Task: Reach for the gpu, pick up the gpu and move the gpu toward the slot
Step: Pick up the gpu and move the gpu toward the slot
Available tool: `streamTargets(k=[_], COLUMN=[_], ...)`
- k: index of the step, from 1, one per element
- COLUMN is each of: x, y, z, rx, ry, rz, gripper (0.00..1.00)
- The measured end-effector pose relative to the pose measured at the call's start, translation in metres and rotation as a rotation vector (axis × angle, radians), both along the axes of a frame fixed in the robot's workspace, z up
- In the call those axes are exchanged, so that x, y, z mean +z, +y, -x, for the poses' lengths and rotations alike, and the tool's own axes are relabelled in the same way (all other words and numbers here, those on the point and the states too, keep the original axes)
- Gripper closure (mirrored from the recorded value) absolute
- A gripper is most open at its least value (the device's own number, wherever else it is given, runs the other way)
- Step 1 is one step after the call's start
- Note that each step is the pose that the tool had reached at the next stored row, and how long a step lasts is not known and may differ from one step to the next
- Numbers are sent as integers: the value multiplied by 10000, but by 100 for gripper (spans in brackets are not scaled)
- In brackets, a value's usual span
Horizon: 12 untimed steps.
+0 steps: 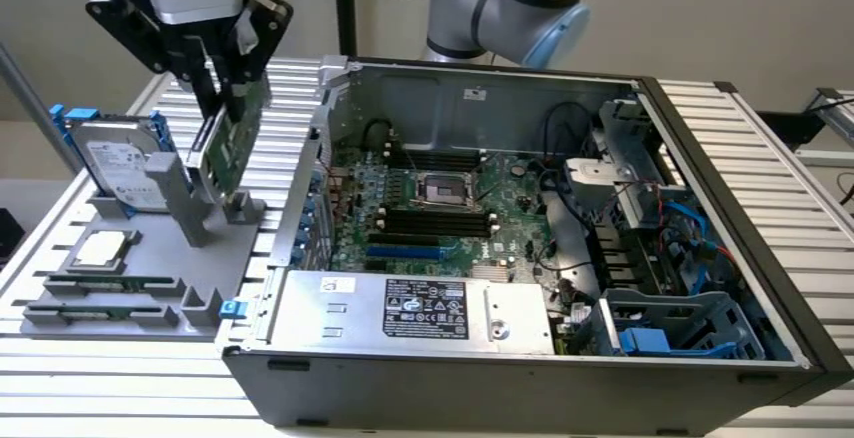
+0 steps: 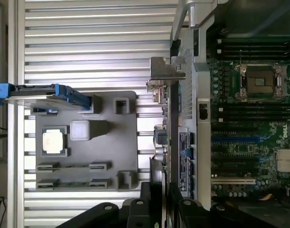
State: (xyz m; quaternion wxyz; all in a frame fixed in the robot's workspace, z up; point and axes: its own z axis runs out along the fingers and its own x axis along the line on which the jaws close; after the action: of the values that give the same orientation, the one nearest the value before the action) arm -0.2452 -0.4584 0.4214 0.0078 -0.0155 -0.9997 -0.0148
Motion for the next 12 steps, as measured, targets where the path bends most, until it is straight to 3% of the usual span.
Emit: streamTargets(k=[6, 12], x=[136, 148], y=[-4, -13], z=[-248, -518], rx=[0, 0], ry=[170, 237], rz=[-55, -85], gripper=[74, 74])
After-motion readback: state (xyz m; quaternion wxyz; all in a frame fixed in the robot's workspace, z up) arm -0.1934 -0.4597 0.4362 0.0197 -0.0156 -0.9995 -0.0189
